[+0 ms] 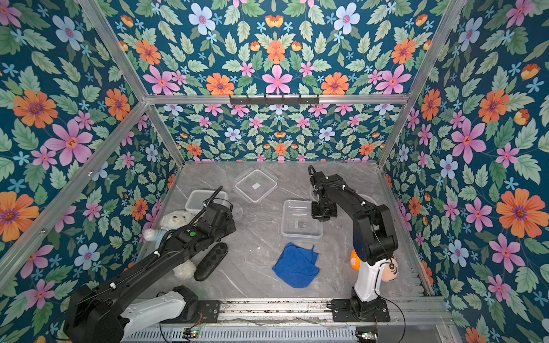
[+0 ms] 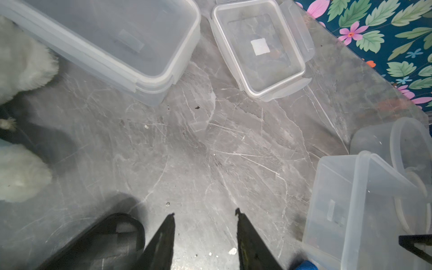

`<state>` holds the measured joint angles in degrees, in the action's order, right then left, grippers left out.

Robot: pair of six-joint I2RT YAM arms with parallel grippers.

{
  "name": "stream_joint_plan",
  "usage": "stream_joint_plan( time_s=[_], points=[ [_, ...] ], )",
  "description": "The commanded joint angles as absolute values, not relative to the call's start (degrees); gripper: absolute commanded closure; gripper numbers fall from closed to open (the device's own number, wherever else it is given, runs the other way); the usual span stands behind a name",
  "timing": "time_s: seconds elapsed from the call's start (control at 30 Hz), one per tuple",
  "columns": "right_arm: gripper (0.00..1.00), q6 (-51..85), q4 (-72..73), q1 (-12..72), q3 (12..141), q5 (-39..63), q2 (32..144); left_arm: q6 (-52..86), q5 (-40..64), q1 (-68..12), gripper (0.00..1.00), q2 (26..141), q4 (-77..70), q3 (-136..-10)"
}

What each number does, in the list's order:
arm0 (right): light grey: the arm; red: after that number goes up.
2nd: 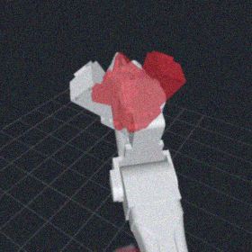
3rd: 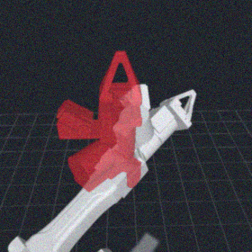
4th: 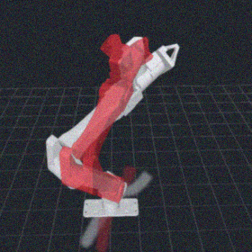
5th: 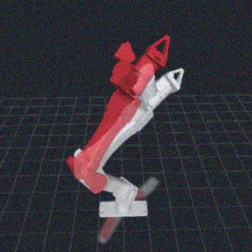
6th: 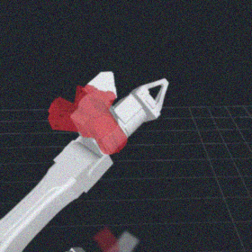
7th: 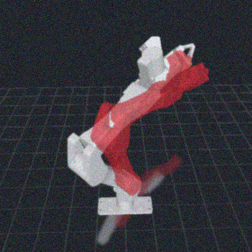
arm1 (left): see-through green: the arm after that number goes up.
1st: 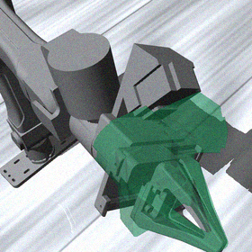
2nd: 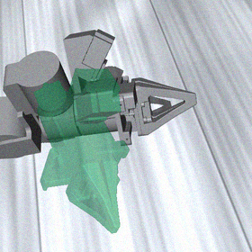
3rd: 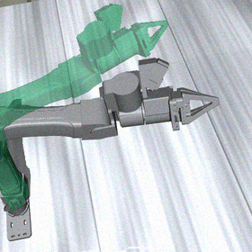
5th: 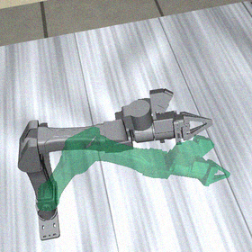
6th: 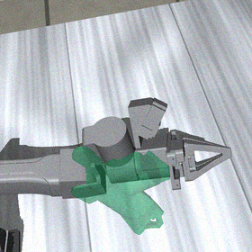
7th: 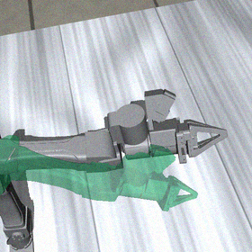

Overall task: Wipe the insides of the lunch boxes
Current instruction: Move the lunch box to the center of the board.

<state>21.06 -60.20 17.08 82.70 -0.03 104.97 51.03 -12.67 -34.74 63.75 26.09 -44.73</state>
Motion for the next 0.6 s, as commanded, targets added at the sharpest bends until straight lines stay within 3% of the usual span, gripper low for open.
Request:
stream_joint_plan(
  time_s=[0.0,0.27,0.33,0.47,0.57],
  points=[
    [0.99,21.2,-62.9,14.1,80.3,-5.8,102.8,50.1,-11.3,-34.6,0.55,65.0,23.6,-45.4],
    [0.95,20.0,-64.5,6.8,75.2,-11.0,99.8,49.3,-9.8,-34.2,0.54,67.5,21.9,-46.5],
    [0.87,19.9,-64.2,5.0,75.0,-11.1,98.6,49.1,-9.5,-33.9,0.51,67.7,21.8,-46.9],
    [0.56,20.2,-64.7,4.4,76.6,-11.8,93.9,48.5,-10.0,-33.3,0.48,67.5,22.5,-48.4],
    [0.45,20.6,-66.4,4.9,79.1,-9.8,90.3,47.6,-10.7,-32.0,0.46,67.1,24.5,-50.4]
  ],
)
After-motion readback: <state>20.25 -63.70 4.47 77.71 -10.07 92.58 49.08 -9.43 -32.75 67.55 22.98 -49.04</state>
